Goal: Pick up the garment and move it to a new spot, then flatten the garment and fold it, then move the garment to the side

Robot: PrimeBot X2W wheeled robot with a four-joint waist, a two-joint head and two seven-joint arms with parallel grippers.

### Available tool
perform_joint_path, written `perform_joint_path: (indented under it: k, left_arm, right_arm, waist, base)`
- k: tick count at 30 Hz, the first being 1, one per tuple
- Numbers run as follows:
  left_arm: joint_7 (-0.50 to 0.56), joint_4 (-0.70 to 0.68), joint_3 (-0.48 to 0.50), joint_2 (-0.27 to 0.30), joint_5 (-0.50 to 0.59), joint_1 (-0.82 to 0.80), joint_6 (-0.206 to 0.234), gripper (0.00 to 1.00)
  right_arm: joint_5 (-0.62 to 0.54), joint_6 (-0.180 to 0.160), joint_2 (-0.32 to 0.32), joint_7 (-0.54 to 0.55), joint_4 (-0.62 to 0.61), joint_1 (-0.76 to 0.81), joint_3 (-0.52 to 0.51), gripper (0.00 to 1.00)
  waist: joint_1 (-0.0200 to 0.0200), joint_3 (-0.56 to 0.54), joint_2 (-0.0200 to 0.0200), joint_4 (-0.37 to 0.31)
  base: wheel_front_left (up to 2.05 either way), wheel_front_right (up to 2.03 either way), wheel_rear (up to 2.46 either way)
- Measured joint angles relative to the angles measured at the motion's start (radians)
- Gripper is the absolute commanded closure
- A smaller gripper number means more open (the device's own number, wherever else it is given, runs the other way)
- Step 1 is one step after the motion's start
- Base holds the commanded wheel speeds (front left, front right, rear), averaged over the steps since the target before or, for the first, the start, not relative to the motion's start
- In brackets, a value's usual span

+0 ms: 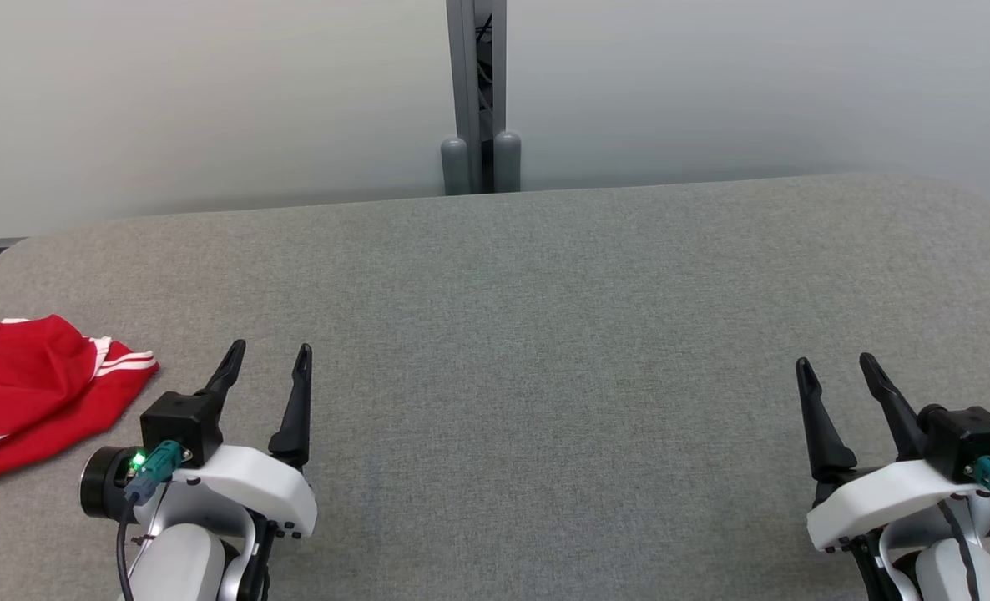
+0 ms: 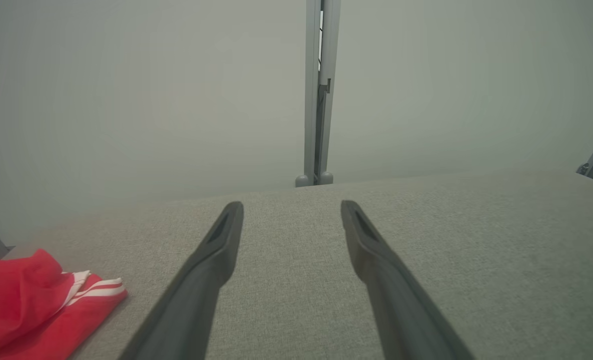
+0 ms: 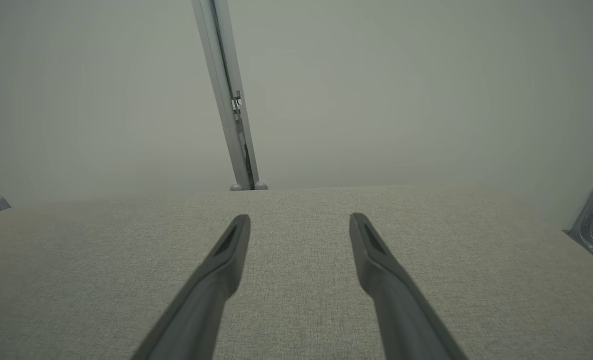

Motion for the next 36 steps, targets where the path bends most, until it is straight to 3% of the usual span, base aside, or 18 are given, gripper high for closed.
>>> perform_joint_path:
  k: [22,36]
  left_arm:
    - [0.000,0.007,-0.015,0.003,0.023,0.000,0.018,0.00]
    - [0.003,0.007,-0.026,0.004,0.010,-0.003,0.023,0.00]
  right_arm:
    - [-0.028,0.000,0.009,-0.027,0.039,-0.014,0.010,0.00]
    - [-0.030,0.000,0.003,-0.032,0.040,-0.014,-0.009,0.00]
  waist:
    - [0.0001,0.009,0.0000,0.001]
    - [0.0000,0.009,0.0000,0.053]
  base:
    - [0.00,0.00,0.00]
    - [0.00,0.00,0.00]
